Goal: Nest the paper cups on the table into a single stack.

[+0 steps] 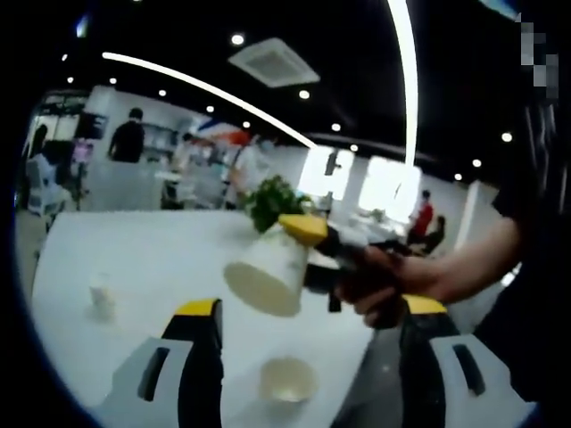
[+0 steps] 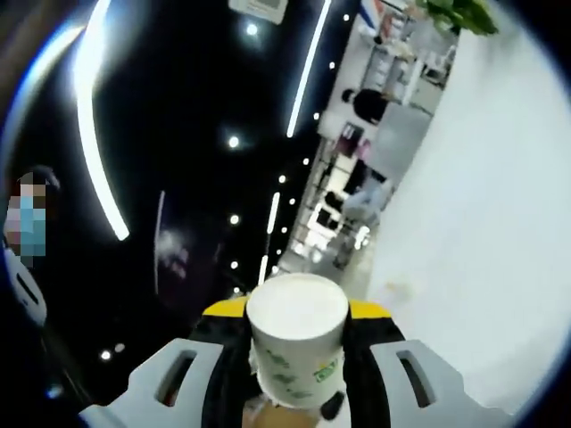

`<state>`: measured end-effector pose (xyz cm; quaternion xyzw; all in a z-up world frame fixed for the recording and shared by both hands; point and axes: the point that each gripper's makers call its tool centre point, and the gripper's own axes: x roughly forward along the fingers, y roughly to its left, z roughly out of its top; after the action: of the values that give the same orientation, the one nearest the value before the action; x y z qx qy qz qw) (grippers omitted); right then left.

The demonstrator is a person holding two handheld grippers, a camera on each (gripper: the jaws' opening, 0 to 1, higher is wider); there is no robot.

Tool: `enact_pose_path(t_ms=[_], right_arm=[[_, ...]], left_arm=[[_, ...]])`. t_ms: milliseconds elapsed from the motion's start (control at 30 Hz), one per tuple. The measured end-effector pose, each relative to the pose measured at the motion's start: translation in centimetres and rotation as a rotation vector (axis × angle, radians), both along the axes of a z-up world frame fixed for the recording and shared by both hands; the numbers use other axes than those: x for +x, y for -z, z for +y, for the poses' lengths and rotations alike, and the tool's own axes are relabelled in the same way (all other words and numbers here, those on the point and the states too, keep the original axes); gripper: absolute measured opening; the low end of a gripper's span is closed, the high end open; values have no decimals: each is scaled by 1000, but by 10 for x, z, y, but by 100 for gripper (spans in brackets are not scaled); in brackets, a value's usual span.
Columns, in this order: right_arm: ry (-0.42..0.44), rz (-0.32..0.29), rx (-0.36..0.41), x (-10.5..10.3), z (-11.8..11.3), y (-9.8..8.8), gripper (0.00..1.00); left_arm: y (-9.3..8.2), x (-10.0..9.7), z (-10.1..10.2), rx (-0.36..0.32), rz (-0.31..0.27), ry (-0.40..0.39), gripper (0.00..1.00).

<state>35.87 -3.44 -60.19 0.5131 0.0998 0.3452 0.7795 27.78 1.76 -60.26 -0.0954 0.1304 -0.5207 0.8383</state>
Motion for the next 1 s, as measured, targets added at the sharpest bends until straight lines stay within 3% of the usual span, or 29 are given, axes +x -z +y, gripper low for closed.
enact_pose_path(t_ms=[400,500,733,900,1000], right_arm=[[-55,-24,-9,-13,15,0,37],[-59,-30,-5,-16,16,-1,37],[-78,-43,-3,-19,19,-2,37],[-110,-81,-1,-23,25,-10,37],[-132,-133,-4,-29,29,-18,37]], left_arm=[[-2,-5,-10,-22,-1,29,64],[-6,-4,-10,-54,11,28,61],[-5,-2,-8,-61,11,32,49],[-9,-3,-8,-99,35,31,47],[-13,-4,-7,-123,48,33,41]])
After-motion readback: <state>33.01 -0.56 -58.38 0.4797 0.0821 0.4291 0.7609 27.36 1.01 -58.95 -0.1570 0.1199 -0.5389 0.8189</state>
